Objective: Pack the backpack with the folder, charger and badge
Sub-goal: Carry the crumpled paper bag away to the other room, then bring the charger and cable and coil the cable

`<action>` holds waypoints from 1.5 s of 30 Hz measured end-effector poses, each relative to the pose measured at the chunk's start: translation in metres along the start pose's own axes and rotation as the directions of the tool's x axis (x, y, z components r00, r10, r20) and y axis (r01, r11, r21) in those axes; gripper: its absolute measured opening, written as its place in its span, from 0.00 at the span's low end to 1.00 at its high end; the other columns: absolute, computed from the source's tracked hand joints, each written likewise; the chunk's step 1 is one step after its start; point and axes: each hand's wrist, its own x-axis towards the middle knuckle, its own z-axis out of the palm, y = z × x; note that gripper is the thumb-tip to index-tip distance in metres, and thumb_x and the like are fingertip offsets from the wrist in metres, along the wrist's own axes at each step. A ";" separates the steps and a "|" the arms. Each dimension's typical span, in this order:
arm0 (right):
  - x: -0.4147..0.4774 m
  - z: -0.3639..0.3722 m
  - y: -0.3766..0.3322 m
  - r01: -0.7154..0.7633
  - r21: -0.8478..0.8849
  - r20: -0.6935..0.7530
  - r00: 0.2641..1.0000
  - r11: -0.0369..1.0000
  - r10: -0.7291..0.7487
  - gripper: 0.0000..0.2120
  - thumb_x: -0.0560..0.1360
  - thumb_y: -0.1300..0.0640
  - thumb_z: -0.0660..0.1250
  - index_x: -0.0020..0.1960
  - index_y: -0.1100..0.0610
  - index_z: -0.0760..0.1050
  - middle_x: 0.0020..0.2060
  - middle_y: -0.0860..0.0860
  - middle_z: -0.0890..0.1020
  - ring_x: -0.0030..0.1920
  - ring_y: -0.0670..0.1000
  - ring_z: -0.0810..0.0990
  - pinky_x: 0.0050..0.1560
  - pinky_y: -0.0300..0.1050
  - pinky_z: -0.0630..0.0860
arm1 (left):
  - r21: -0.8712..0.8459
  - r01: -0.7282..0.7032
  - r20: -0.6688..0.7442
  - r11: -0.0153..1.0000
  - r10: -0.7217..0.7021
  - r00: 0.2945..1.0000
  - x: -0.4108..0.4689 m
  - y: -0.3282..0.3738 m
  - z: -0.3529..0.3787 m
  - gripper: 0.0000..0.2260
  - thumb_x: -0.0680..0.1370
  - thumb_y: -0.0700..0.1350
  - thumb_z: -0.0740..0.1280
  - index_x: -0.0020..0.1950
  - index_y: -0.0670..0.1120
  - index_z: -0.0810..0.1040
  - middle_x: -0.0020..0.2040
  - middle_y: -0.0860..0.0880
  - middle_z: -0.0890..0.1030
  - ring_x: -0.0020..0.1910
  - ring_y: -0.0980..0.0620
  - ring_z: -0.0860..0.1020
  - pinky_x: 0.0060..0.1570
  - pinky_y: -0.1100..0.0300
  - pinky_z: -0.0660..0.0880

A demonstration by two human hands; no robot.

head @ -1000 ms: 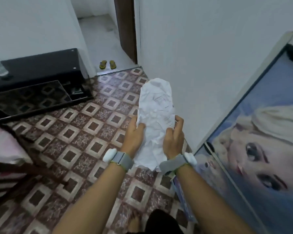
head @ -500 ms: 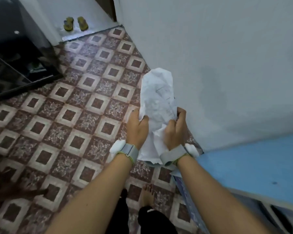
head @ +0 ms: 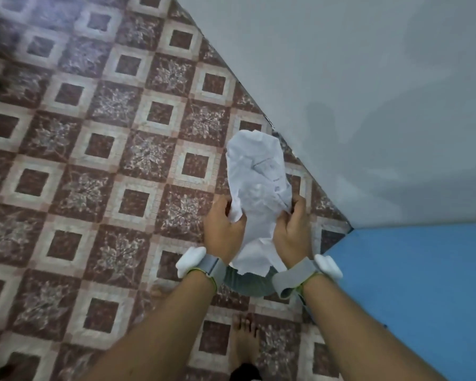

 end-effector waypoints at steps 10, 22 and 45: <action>0.009 0.023 0.050 -0.140 -0.067 0.159 0.976 0.988 0.149 0.18 0.75 0.63 0.65 0.59 0.46 0.67 0.52 0.49 0.79 0.53 0.57 0.79 0.53 0.55 0.77 | -0.063 0.082 0.220 0.995 -0.067 0.973 0.019 -0.054 0.023 0.19 0.71 0.40 0.74 0.60 0.49 0.78 0.51 0.51 0.84 0.49 0.52 0.81 0.46 0.61 0.78; -0.018 -0.003 -0.006 -0.032 -0.036 0.190 0.981 0.999 0.038 0.22 0.72 0.71 0.61 0.64 0.57 0.72 0.60 0.54 0.78 0.60 0.54 0.76 0.57 0.42 0.71 | -0.079 0.108 0.290 0.991 -0.081 0.953 -0.010 -0.001 -0.008 0.19 0.76 0.37 0.69 0.67 0.44 0.75 0.65 0.47 0.78 0.64 0.50 0.76 0.64 0.53 0.74; -0.297 -0.310 -0.266 0.302 0.481 -0.122 0.953 0.823 -0.278 0.13 0.76 0.63 0.62 0.49 0.45 0.78 0.48 0.42 0.83 0.51 0.42 0.79 0.50 0.36 0.75 | -0.447 -0.254 0.166 0.858 0.358 0.919 -0.351 0.261 -0.245 0.11 0.78 0.39 0.66 0.59 0.49 0.79 0.56 0.53 0.81 0.55 0.59 0.79 0.51 0.68 0.75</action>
